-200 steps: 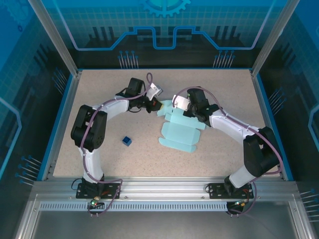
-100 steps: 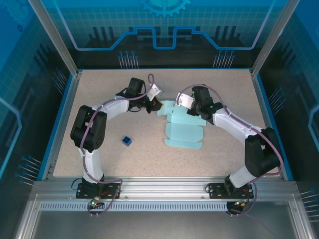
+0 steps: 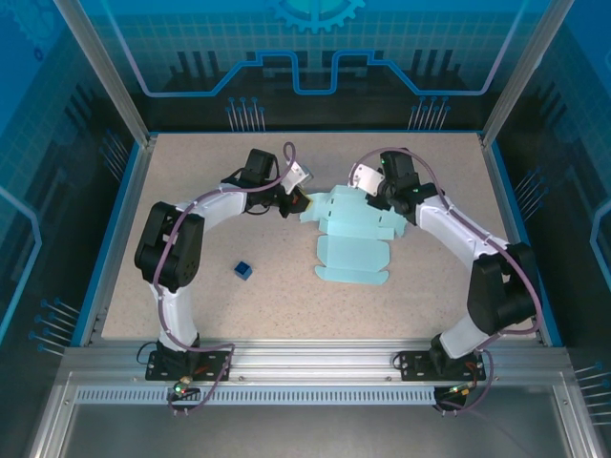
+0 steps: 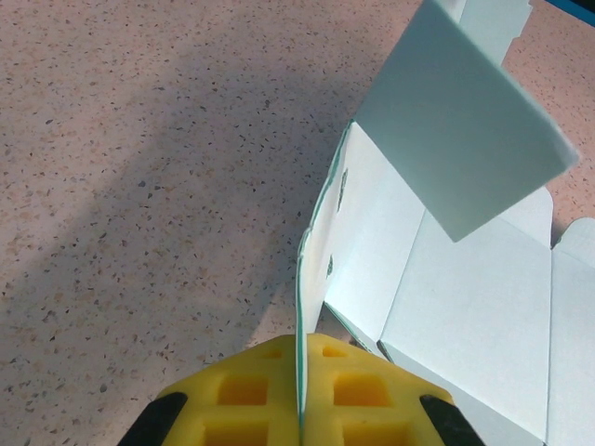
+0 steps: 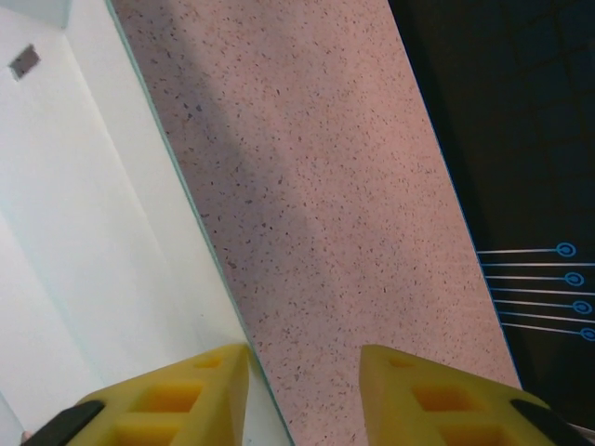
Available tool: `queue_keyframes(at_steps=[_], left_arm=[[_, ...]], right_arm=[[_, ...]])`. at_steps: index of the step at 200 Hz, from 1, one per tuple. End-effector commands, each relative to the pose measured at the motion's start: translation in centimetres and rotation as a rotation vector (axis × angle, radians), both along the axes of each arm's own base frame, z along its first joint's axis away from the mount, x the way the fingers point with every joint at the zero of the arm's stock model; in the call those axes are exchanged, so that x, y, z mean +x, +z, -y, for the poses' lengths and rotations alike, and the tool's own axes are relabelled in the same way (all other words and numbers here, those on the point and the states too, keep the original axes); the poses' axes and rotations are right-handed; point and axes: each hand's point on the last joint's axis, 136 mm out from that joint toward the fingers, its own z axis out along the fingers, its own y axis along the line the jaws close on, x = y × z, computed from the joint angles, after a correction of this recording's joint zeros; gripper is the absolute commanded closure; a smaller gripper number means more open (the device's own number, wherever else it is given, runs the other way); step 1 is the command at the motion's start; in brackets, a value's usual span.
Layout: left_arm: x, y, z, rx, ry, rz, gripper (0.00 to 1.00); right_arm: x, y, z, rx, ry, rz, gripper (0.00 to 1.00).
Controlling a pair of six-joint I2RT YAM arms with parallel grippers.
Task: Fold the paper box
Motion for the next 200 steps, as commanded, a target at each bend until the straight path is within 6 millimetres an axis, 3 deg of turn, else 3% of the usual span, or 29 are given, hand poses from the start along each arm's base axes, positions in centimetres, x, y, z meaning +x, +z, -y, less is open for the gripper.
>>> queue_keyframes(at_steps=[1,56,118,163,200], left_arm=[[-0.5,1.7,-0.2,-0.009,-0.023,0.034,1.00],[-0.5,1.8,-0.1,-0.009,-0.023,0.036,1.00],[-0.5,1.7,-0.2,-0.005,-0.019,0.035,1.00],[-0.2,1.8,-0.4,-0.003,0.014,0.019,1.00],[-0.3,1.9,-0.7,-0.018,0.037,-0.002,0.80]], right_arm=[[-0.1,-1.0,0.5,0.003,0.011,-0.077,0.61],[0.1,-2.2,0.4,0.006,0.029,-0.139,0.64],[0.4,-2.5,-0.4,0.018,0.051,-0.155,0.90],[0.2,-2.0,-0.3,-0.039,0.039,-0.116,1.00],[-1.0,-1.1,-0.8,-0.075,0.043,-0.071,1.00]])
